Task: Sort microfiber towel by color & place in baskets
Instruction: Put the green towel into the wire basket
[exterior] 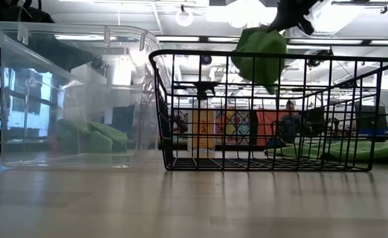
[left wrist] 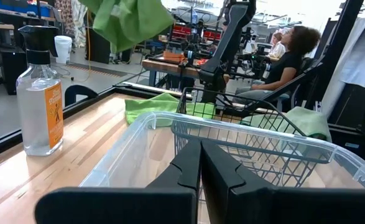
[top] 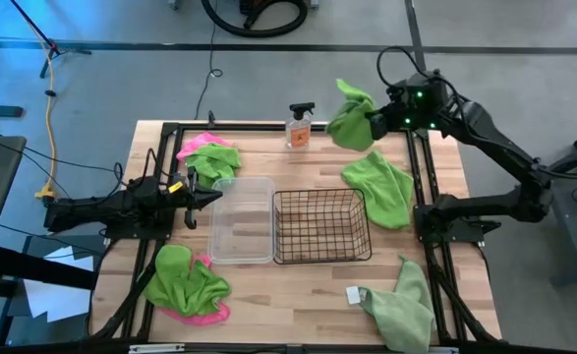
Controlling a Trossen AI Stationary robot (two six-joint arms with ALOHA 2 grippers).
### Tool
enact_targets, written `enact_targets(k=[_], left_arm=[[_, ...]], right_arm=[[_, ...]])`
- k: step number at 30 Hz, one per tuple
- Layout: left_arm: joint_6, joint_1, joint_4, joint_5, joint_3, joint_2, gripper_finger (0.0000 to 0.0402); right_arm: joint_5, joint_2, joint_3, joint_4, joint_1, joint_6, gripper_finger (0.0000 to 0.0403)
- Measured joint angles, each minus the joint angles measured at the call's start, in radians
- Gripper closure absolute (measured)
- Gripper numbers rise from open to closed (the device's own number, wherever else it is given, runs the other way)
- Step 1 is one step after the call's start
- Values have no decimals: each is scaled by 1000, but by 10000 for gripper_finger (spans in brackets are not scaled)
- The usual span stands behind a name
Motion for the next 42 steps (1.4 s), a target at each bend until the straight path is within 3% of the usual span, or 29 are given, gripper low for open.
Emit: enact_targets(k=[7, 15, 19, 24, 29, 36, 42], left_arm=[[121, 0, 41, 0, 0, 0, 401], [-118, -1, 342, -2, 0, 0, 401], [-138, -1, 503, -73, 0, 0, 401], [-190, -1, 483, -100, 39, 30, 401], [-193, -2, 366, -53, 177, 191, 398], [-101, -2, 338, -36, 425, 540, 372], [-54, -3, 289, 85, 651, 818, 336]], right_arm=[[-115, 0, 0, 44, 0, -47, 403], [-211, 0, -1, 112, 0, -51, 403], [-254, 0, -1, 115, 0, -68, 403], [-257, 0, -1, 135, 33, -55, 403], [-258, 1, -1, 212, 129, -59, 403], [-244, 2, -2, 340, 296, -90, 403], [-196, 0, -2, 377, 435, -134, 403]])
